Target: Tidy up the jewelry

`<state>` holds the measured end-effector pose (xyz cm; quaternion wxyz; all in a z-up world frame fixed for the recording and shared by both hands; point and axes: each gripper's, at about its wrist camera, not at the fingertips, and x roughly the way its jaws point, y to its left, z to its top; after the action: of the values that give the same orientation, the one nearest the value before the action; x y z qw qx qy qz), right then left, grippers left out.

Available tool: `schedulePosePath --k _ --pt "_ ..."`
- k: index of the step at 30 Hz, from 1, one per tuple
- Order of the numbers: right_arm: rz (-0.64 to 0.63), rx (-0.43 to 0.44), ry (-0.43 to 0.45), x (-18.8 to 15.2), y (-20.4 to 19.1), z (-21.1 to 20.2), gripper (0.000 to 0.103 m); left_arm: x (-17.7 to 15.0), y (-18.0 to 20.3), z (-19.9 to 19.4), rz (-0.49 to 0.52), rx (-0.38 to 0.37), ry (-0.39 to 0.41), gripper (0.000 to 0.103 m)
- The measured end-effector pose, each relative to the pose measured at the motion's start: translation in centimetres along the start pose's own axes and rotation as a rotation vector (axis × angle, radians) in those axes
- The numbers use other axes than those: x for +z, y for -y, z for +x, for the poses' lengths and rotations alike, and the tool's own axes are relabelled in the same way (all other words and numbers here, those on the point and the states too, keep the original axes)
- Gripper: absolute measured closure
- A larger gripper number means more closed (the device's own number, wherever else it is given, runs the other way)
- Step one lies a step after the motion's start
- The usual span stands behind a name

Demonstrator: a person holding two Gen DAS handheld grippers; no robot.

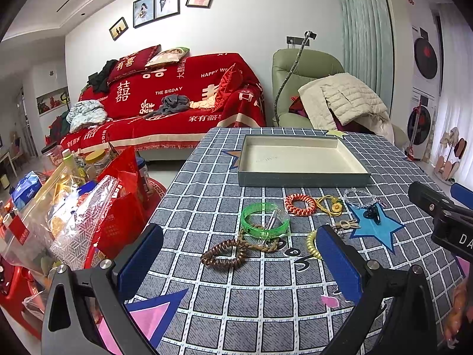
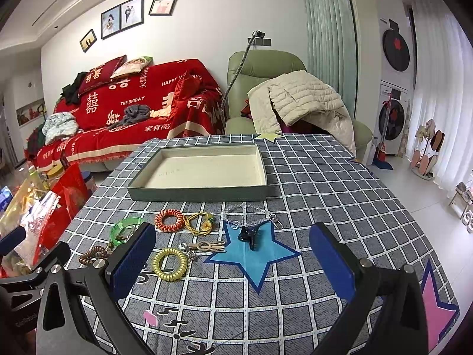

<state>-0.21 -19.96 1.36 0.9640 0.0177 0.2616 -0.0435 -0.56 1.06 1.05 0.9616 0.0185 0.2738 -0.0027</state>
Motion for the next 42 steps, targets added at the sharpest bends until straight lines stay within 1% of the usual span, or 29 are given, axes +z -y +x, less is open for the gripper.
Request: schedulePosePath --k 42 --pt "0.035 0.003 0.008 0.43 0.49 -0.6 0.0 0.36 0.23 -0.14 -0.008 -0.012 0.002 0.0"
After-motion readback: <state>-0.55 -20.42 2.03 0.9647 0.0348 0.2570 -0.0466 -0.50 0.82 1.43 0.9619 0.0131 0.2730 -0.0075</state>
